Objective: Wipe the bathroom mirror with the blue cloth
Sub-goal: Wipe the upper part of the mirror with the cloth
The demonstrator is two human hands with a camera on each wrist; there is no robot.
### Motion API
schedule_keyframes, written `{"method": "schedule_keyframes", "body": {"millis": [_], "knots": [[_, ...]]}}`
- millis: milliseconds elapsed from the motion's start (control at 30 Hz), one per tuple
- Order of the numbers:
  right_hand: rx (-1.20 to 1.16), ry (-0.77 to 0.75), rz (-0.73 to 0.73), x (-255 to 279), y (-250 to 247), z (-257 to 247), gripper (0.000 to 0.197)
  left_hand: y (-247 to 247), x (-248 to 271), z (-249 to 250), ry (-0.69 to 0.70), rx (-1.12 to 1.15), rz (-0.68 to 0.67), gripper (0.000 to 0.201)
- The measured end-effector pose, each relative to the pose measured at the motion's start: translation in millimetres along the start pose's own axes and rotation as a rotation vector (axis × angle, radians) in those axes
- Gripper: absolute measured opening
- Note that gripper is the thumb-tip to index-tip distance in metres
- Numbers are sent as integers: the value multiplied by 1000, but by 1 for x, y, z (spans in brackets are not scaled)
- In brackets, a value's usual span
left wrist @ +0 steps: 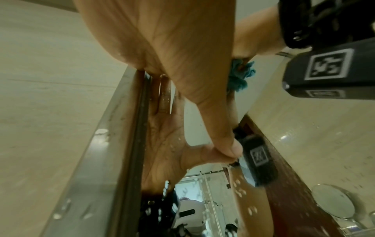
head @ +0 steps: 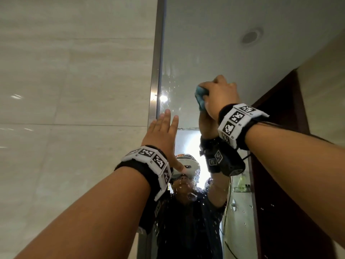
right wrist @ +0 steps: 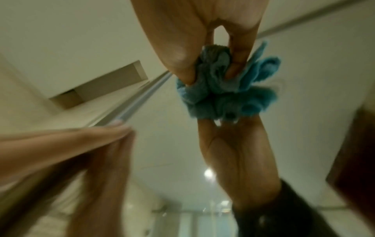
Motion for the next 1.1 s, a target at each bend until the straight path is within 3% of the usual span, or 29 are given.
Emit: {"method": "schedule_keyframes", "body": {"millis": [133,200,300,367,467,533,633,733,833,1000,1100], "knots": [[25,-345,-57,50,9,-30,40,0,1,1,8,5,8,143],[51,-435,-63,54,7,-22,47,0,2,0,20,-3,22,142],[-51,-312,-28,38,-1,4,63,-2,5,1,41,10,23,140],[-237,-206,-24,31,-4,16,56,-9,6,4,60,94,65,133],[-235,-226,14,35,-6,17,40,-32,8,16,184,303,305,98],[-261,-252,10,43,-5,13,43,-44,8,25,299,354,402,77],[-405,-280,-104,57,2,7,58,-40,0,36,379,447,358,70],[-414,-222,-51,62,3,12,56,-26,-2,46,368,578,294,69],[-211,-137,-12,66,-2,22,52,-9,0,47,346,537,271,66],[-195,-68,-100,69,-7,45,57,-4,-3,48,399,308,238,60],[15,-86,-76,63,-7,55,60,-21,-14,35,310,199,355,52]]}}
Point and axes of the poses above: each hand's wrist, its own x-axis away from the middle knuckle, its own y-axis out of the palm, z = x × y, the point moved 4 cm from there along -x, towards the middle knuckle, and after that the axes turned 15 degrees about x, right-handed, at the moved point
